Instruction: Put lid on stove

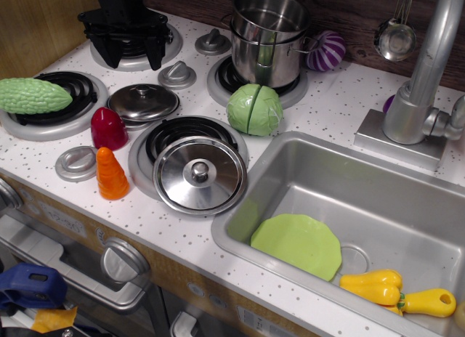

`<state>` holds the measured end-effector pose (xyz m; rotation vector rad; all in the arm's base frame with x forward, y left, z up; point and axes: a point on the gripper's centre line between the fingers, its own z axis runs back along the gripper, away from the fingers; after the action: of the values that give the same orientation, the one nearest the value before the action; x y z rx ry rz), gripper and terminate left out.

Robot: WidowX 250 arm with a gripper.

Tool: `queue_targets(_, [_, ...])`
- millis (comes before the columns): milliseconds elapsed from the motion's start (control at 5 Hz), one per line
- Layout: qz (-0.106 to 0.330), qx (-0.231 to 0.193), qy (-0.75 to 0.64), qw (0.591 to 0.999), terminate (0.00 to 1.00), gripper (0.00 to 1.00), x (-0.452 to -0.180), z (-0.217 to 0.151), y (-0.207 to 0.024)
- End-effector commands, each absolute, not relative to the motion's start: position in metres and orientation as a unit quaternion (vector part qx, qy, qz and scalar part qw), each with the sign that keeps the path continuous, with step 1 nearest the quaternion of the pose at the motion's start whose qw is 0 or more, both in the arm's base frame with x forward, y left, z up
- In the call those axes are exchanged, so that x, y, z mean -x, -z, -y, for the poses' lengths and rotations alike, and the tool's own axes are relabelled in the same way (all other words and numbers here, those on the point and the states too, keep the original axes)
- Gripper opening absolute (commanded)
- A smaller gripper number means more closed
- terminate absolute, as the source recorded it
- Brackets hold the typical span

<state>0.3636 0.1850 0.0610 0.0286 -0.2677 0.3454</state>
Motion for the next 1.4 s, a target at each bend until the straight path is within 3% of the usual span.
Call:
queue_targets(0, [0.133,-0.014,-0.171,0.976,0.0,1.0,-0.364,-0.185,-0.061])
queue_targets(1000, [0.127,0.007,-0.195,0.972,0.0,1.0,-0.361,-0.193,-0.041])
queue_targets(1200, [0.128,0.01,-0.198,0.972,0.0,0.0,-0.361,-0.193,-0.037])
